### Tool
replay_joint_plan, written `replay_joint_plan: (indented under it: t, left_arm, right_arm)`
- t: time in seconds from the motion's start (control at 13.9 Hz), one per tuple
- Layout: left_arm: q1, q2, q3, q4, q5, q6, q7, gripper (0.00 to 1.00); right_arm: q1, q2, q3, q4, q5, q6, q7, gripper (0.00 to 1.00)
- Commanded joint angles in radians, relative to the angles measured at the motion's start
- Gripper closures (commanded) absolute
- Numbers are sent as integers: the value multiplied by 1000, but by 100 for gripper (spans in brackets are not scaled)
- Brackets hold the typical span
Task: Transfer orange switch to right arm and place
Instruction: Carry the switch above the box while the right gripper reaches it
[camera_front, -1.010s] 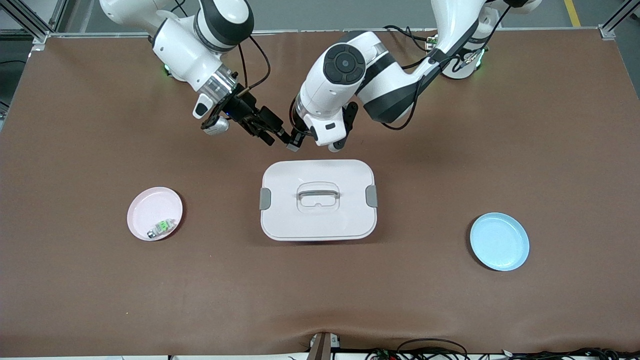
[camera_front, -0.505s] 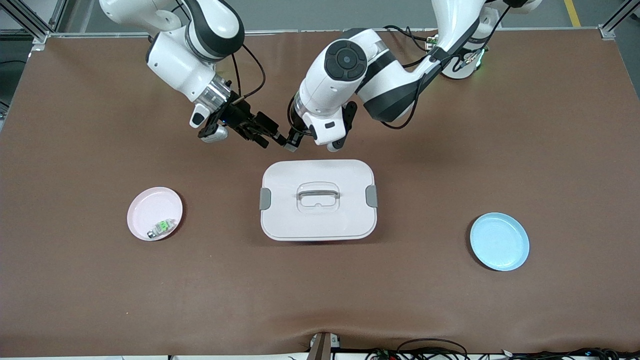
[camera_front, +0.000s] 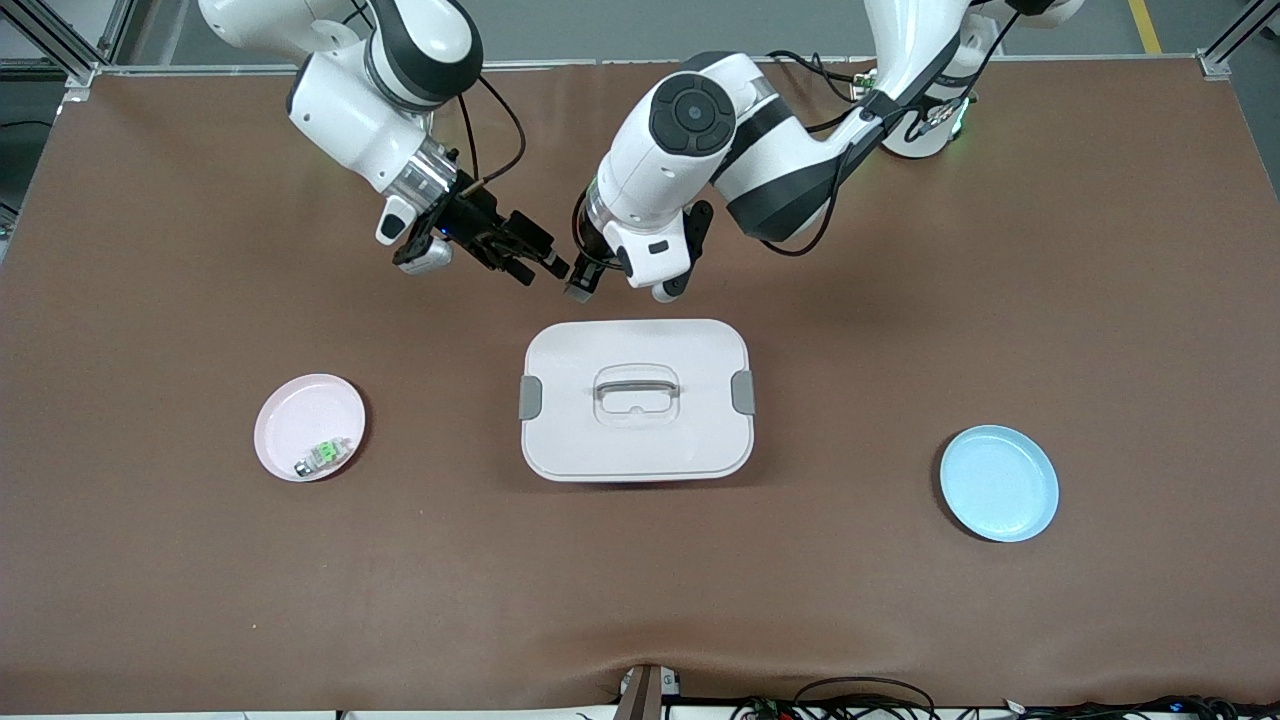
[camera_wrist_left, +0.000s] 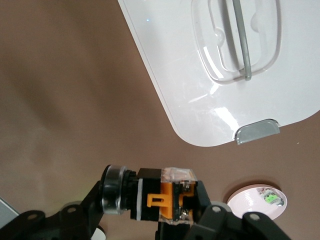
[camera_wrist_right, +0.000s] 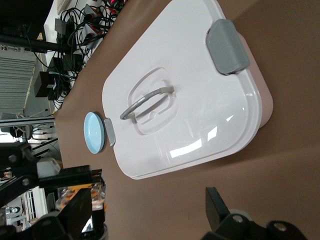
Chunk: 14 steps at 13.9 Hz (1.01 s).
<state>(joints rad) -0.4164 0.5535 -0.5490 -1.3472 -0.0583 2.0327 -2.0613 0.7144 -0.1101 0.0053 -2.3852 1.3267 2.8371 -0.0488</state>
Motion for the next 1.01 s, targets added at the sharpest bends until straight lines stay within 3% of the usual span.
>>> replay_joint_plan:
  t: [0.0, 0.36, 0.65, 0.94]
  left_arm:
    - [-18, 19, 21, 37, 12, 0, -22, 100]
    - [-30, 23, 29, 51, 12, 0, -49, 100]
    - [-88, 23, 92, 51, 12, 0, -52, 100]
    - [-88, 23, 95, 51, 12, 0, -62, 100]
  right_arm:
    - [7, -74, 4, -54, 42, -4, -5, 0]
    - [63, -56, 5, -37, 72, 19, 40, 0]
    - [74, -2, 5, 30, 115, 33, 40, 0]
    - [79, 61, 5, 93, 123, 57, 40, 0]
